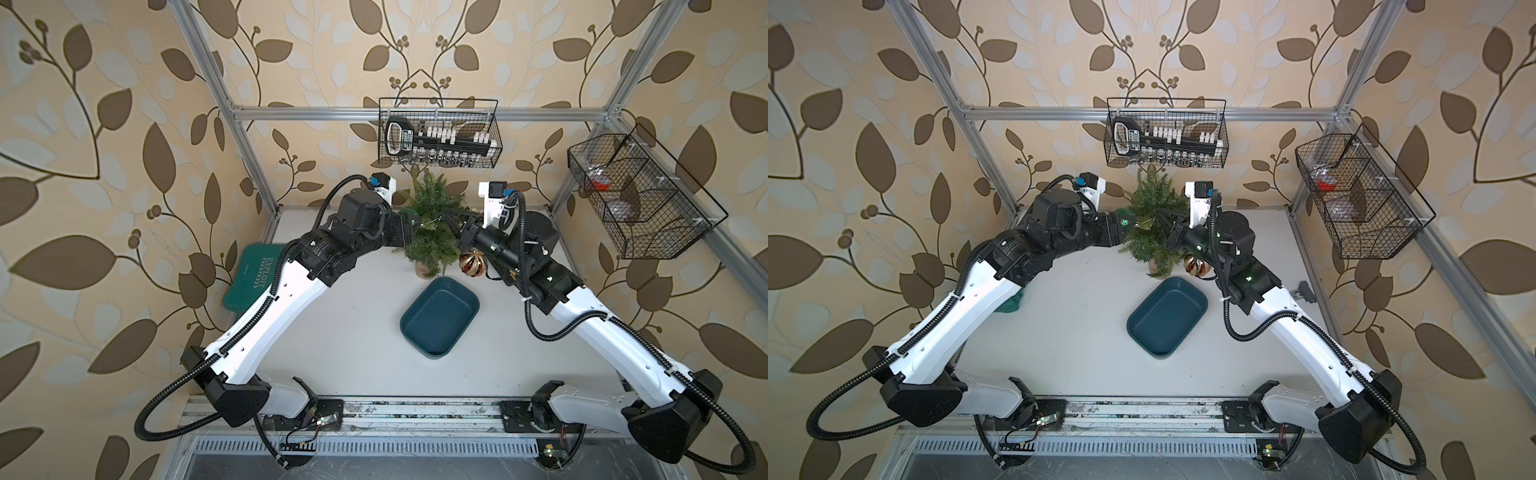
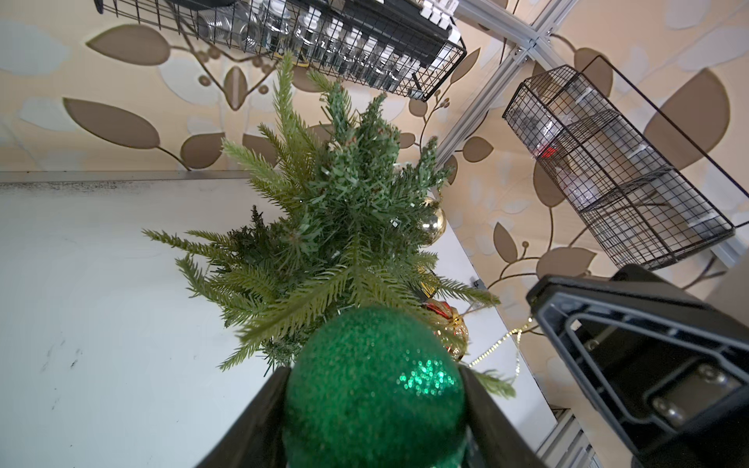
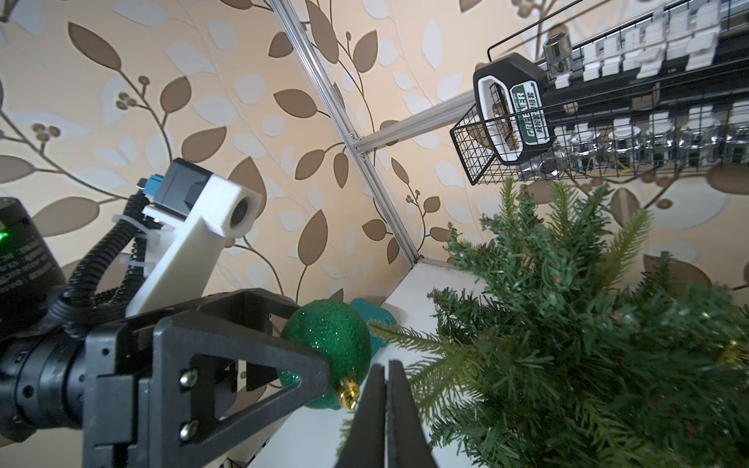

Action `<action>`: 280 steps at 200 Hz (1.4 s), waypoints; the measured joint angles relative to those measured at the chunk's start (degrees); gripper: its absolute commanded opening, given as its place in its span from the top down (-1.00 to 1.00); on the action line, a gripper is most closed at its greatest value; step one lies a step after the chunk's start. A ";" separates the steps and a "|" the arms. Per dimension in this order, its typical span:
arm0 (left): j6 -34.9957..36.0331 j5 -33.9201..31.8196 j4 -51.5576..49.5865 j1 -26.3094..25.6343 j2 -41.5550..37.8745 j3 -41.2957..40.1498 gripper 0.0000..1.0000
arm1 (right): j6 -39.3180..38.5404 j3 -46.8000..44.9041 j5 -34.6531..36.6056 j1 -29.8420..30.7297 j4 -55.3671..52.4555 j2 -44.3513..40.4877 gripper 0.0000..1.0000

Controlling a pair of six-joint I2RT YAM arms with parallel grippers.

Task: Decorate the small christmas tree with ornaments
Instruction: Hang an ornament on the christmas tree.

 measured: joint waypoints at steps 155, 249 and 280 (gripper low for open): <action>-2.47 -0.07 2.14 1.11 -2.25 -7.48 -0.29 | 1.84 -3.58 -0.70 -0.66 2.64 -0.57 0.97; -3.80 -0.15 3.41 1.11 -3.89 -9.55 -0.55 | 1.95 -3.58 -0.81 -0.66 1.14 -2.36 0.74; -3.80 -0.17 3.32 1.11 -5.92 -11.37 -0.58 | 1.07 -3.76 0.09 -0.66 -1.95 -5.77 0.48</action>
